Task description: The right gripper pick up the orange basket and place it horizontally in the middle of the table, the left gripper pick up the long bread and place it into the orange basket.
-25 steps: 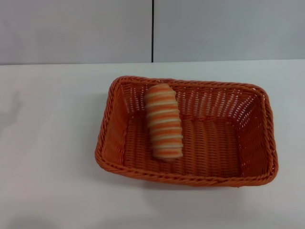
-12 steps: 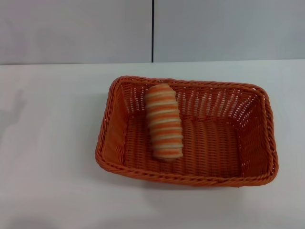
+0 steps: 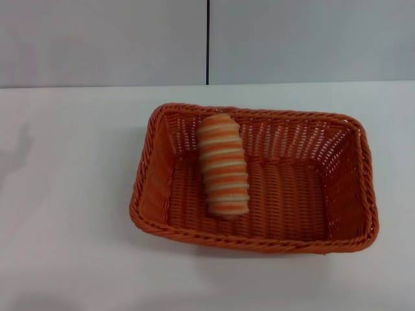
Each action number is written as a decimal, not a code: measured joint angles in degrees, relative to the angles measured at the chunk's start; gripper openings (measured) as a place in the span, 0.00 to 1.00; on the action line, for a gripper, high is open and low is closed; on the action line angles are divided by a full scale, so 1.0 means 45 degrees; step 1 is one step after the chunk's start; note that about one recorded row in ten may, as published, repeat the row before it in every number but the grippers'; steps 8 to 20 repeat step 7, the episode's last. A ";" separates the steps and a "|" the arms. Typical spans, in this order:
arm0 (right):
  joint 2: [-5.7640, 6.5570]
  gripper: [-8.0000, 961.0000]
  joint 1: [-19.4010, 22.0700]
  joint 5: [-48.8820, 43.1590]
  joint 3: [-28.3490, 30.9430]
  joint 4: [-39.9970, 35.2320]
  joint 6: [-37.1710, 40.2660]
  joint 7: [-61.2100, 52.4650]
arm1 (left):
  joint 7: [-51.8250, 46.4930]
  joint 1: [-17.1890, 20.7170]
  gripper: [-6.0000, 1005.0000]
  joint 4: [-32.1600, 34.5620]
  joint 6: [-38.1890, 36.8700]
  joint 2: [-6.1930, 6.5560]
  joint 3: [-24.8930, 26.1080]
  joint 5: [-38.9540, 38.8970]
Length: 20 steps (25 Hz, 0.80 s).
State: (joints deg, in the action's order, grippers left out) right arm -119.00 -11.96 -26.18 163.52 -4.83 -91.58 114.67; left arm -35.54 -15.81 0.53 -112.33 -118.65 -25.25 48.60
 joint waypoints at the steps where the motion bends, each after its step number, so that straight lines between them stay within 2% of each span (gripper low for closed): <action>1: 0.0000 0.46 0.0000 0.0000 0.0000 0.0000 0.0000 0.0000 | 0.0000 0.0000 0.82 0.0000 0.0000 0.0000 0.0000 0.0000; 7: 0.0035 0.46 0.0231 -0.0143 -0.0433 0.0340 -0.0006 -0.0555 | -0.0094 -0.0020 0.82 -0.0129 -0.0038 -0.0001 -0.0023 0.0000; 20: 0.0035 0.46 0.0231 -0.0143 -0.0433 0.0340 -0.0006 -0.0555 | -0.0094 -0.0020 0.82 -0.0129 -0.0038 -0.0001 -0.0023 0.0000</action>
